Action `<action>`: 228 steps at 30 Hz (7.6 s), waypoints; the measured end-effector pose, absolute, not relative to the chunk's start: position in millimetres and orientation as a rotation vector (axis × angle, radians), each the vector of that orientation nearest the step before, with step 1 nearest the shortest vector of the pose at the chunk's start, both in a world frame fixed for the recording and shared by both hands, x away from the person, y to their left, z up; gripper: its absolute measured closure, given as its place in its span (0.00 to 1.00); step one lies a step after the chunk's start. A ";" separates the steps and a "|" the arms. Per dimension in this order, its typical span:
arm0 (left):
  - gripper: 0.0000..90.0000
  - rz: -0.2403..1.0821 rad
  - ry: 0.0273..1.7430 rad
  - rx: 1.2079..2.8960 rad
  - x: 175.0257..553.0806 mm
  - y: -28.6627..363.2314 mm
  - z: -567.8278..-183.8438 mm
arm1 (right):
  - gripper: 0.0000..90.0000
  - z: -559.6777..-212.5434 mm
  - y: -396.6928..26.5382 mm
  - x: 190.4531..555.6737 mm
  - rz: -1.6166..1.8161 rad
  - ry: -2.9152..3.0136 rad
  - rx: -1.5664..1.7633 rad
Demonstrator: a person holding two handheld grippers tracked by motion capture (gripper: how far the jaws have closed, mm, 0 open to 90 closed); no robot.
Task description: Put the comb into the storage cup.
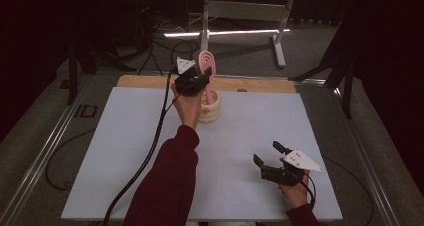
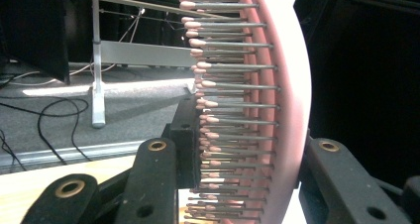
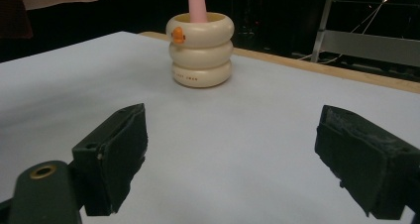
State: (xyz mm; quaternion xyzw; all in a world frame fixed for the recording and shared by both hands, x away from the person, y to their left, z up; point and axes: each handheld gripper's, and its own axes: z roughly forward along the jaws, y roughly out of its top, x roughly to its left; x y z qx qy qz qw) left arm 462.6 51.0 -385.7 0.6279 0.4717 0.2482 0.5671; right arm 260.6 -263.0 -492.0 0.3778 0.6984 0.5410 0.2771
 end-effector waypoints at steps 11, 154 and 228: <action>0.71 0.643 1.120 1.482 461.7 49.9 -386.0 | 0.14 -492.4 -261.2 260.7 1.451 1.880 1.010; 0.63 0.551 1.232 1.579 464.0 82.3 -441.7 | 0.15 -494.7 -252.7 262.1 1.450 1.911 0.984; 0.01 0.584 1.183 1.704 439.2 112.1 -412.3 | 0.15 -495.5 -249.5 262.2 1.454 1.925 0.978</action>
